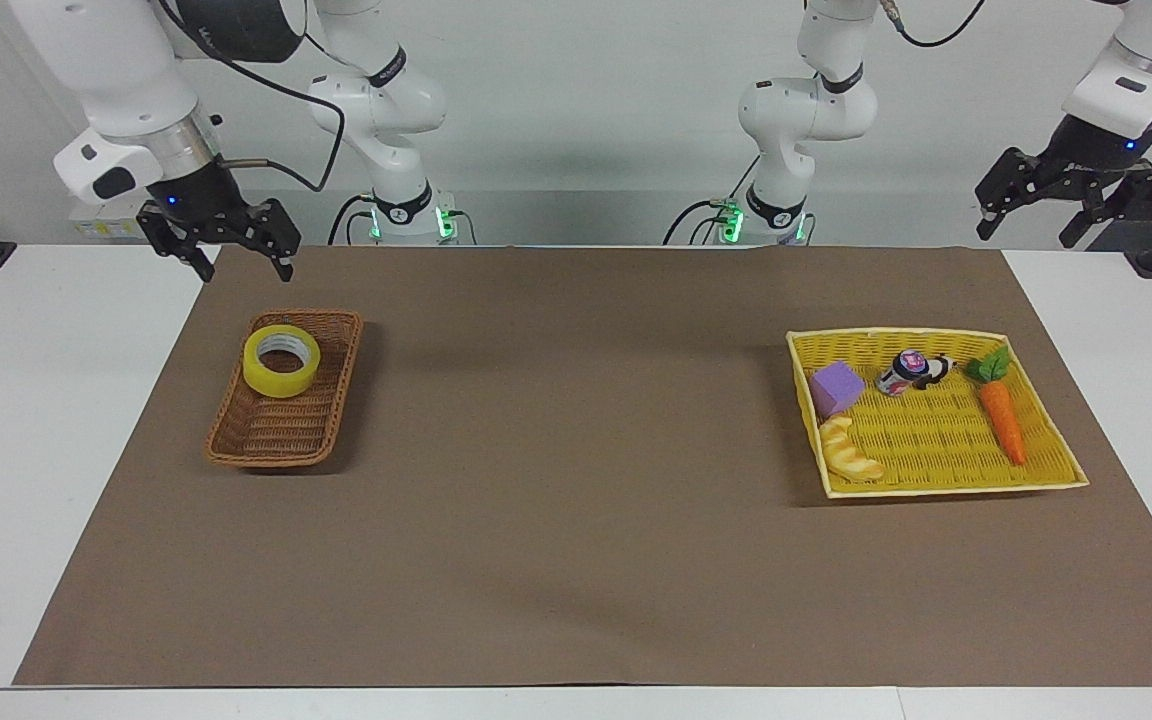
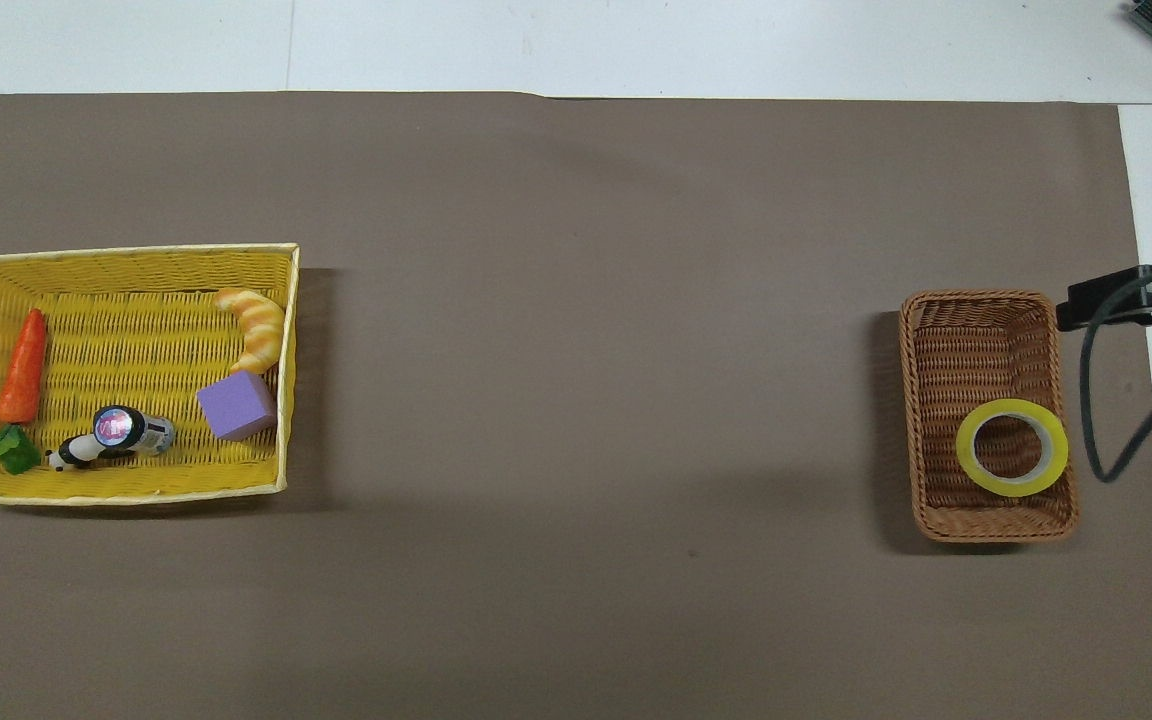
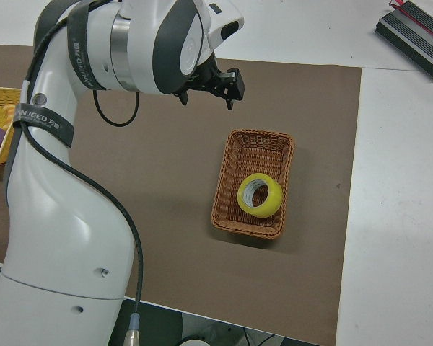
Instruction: Move tape to another basket
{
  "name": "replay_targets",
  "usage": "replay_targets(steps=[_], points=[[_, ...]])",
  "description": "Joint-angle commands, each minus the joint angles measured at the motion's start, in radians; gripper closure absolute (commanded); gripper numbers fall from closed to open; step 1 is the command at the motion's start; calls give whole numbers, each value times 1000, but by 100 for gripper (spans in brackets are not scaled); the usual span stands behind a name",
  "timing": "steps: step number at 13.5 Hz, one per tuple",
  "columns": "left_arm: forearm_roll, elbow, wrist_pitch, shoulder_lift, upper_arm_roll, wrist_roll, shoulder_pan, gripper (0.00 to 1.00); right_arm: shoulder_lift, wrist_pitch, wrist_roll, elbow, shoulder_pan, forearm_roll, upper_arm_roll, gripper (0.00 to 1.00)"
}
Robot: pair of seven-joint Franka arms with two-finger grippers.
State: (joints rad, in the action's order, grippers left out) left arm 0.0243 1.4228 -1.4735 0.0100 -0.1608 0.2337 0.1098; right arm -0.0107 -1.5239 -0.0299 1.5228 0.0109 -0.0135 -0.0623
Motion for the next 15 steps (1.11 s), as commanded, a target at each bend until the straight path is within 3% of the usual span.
replay_targets(steps=[1, 5, 15], points=[[-23, 16, 10, 19, 4, -8, 2, 0, -46, 57, -28, 7, -26, -8, 13, 0], [-23, 16, 10, 19, 4, -8, 2, 0, -32, 155, -36, -70, -114, 6, 111, 0], [-23, 16, 10, 18, 4, -8, 2, 0, -46, 150, 24, -62, -101, 81, 113, 0]])
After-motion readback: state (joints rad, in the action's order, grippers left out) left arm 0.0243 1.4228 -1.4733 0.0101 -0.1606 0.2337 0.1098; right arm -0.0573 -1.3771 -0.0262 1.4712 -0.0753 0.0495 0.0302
